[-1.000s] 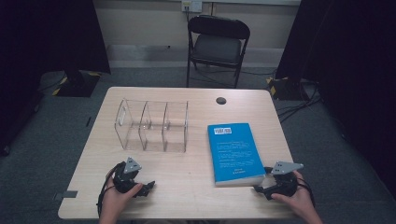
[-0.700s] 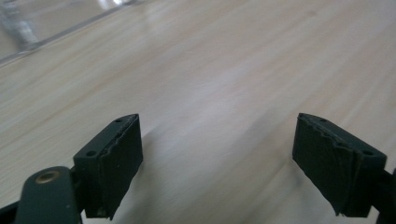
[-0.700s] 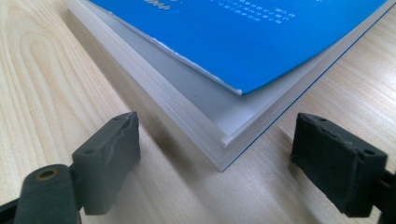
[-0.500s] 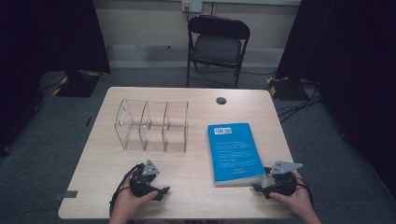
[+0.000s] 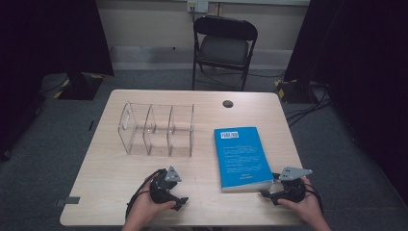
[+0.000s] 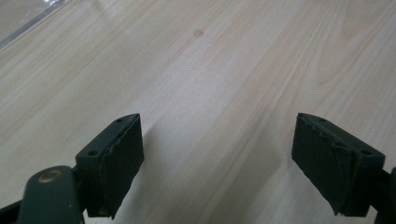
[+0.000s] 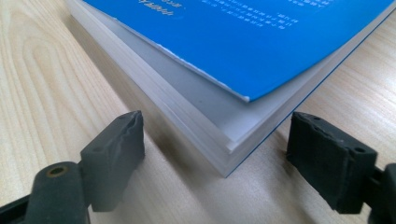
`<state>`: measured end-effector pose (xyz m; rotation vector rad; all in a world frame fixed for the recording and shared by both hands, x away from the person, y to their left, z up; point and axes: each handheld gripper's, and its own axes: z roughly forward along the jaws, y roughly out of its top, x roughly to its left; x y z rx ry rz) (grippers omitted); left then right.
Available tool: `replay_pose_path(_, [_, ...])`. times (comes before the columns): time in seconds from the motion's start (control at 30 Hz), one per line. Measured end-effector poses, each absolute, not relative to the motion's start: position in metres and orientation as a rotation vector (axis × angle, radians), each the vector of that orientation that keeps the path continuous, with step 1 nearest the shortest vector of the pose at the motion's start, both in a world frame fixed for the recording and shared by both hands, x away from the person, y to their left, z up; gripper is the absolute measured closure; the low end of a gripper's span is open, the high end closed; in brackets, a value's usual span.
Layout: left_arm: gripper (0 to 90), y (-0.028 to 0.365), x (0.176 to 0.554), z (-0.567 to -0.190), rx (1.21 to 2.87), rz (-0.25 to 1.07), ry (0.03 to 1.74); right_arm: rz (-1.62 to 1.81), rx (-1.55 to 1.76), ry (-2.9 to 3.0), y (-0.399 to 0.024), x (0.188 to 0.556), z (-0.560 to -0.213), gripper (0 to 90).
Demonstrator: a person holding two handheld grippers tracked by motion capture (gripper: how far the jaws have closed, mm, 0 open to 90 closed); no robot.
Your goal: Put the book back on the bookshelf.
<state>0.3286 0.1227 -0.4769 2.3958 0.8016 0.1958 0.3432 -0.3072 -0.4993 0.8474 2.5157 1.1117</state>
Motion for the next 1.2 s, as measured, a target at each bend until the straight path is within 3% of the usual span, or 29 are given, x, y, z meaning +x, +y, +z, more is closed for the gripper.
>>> replay_pose_path(0.5, [16.6,0.086,0.341,-0.47,2.425,0.143,0.709,1.115,0.851,2.51,-0.306,0.342,-0.499,23.5])
replay_pose_path(0.83, [16.6,0.065,0.349,-0.471,2.462,0.114,0.643,1.113,0.872,2.497,-0.309,0.345,-0.497,32.9])
replay_pose_path(1.2, [16.8,0.038,0.356,-0.471,2.465,0.117,0.538,1.099,0.864,2.516,-0.309,0.347,-0.495,33.7])
